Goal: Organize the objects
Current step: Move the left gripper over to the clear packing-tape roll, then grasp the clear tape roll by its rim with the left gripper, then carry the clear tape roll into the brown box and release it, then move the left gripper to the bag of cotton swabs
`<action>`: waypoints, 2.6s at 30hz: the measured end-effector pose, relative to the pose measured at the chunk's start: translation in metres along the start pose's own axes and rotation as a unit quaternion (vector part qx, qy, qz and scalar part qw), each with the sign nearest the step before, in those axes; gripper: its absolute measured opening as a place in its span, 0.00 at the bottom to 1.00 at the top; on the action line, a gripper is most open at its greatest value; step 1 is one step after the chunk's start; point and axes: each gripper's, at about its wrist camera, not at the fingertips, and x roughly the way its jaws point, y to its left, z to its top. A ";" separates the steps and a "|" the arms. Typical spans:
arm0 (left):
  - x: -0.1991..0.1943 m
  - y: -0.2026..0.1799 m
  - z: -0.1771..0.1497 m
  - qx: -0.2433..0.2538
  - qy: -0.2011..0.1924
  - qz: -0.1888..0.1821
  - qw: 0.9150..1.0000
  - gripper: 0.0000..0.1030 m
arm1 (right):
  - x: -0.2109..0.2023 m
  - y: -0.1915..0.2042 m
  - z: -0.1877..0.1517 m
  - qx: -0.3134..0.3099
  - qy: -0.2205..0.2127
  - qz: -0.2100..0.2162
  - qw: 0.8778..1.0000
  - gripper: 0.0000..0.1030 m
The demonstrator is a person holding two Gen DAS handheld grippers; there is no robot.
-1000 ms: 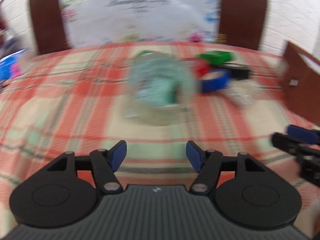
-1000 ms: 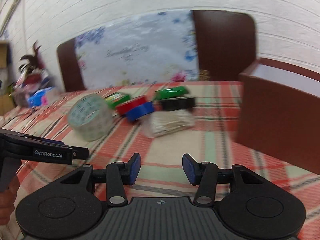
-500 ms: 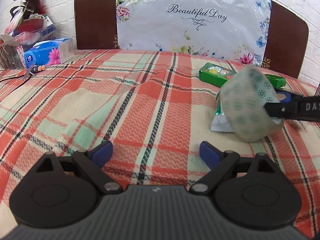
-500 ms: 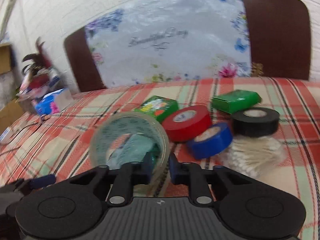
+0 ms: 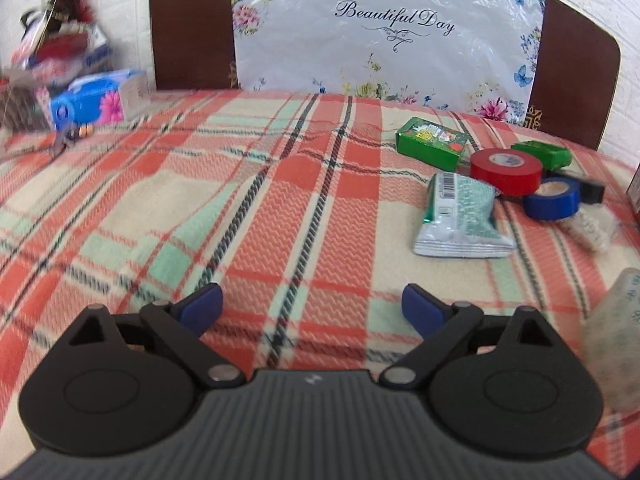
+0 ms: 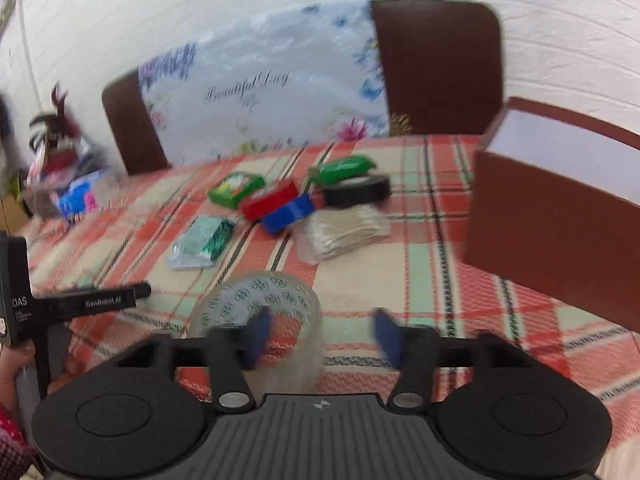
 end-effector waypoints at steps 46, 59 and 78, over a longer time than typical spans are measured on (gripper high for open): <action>-0.085 -0.314 0.039 0.227 -0.075 -0.292 0.926 0.62 | -0.044 -0.100 0.011 -0.082 -0.248 -0.278 0.925 0.87; -0.019 -0.140 -0.005 0.145 0.010 -0.095 0.985 0.66 | 0.018 -0.003 -0.020 -0.123 -0.064 -0.061 0.988 0.65; 0.008 -0.073 -0.011 0.059 -0.031 -0.081 0.994 0.93 | 0.103 0.006 0.019 -0.118 0.005 -0.030 0.993 0.53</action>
